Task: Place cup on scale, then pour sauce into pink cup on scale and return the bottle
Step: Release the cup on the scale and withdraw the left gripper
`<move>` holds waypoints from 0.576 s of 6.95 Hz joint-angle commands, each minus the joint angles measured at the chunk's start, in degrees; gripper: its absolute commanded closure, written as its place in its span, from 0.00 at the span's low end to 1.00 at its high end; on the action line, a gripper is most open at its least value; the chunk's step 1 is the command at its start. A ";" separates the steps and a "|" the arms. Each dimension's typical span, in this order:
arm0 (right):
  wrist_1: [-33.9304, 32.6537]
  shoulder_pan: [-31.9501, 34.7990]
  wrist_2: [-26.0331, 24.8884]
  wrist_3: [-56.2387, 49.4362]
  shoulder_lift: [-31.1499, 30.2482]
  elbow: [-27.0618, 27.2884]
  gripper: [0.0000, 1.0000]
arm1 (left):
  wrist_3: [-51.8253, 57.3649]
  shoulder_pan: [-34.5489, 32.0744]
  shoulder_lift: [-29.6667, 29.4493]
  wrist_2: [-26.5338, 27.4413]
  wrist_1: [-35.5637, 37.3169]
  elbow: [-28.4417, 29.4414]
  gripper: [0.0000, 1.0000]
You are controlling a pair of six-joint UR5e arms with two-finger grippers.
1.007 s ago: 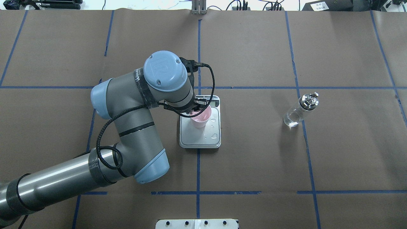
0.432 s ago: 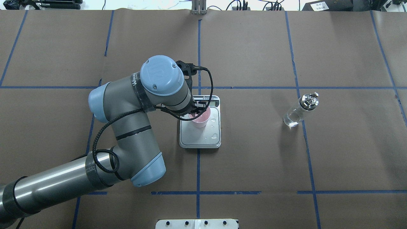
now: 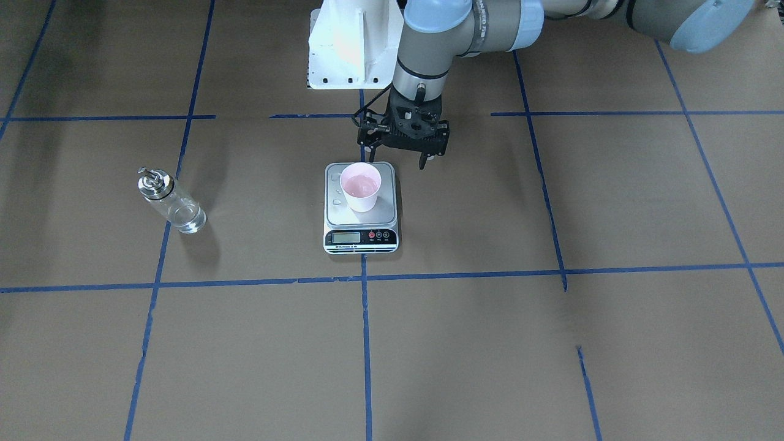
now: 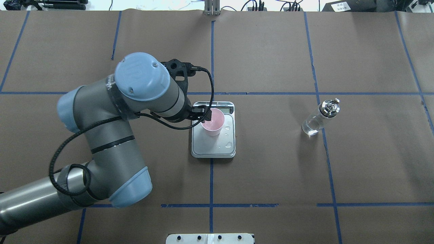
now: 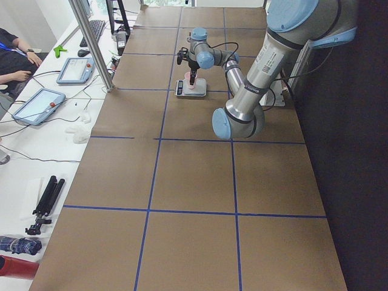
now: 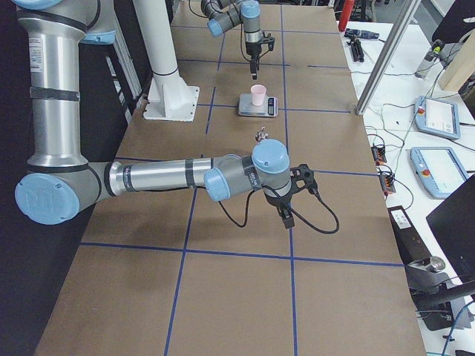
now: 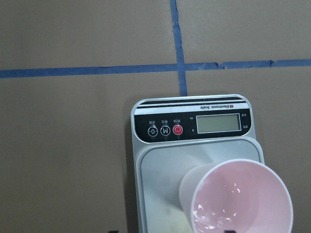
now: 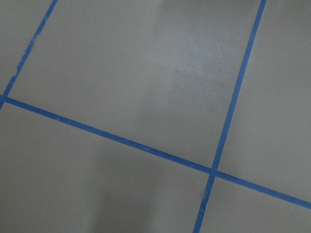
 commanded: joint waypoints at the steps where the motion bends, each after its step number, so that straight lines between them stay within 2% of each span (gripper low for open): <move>1: -0.09 -0.42 2.61 5.96 -0.29 4.04 0.00 | 13.15 -5.59 6.75 -4.48 6.17 -11.94 0.00; 3: -0.18 -6.19 1.93 17.97 -0.29 9.66 0.00 | 28.85 -13.13 17.92 -4.84 5.74 -17.09 0.00; 4: -0.18 -9.10 1.31 23.26 0.15 11.86 0.00 | 41.13 -20.75 21.27 -11.37 5.74 -16.49 0.00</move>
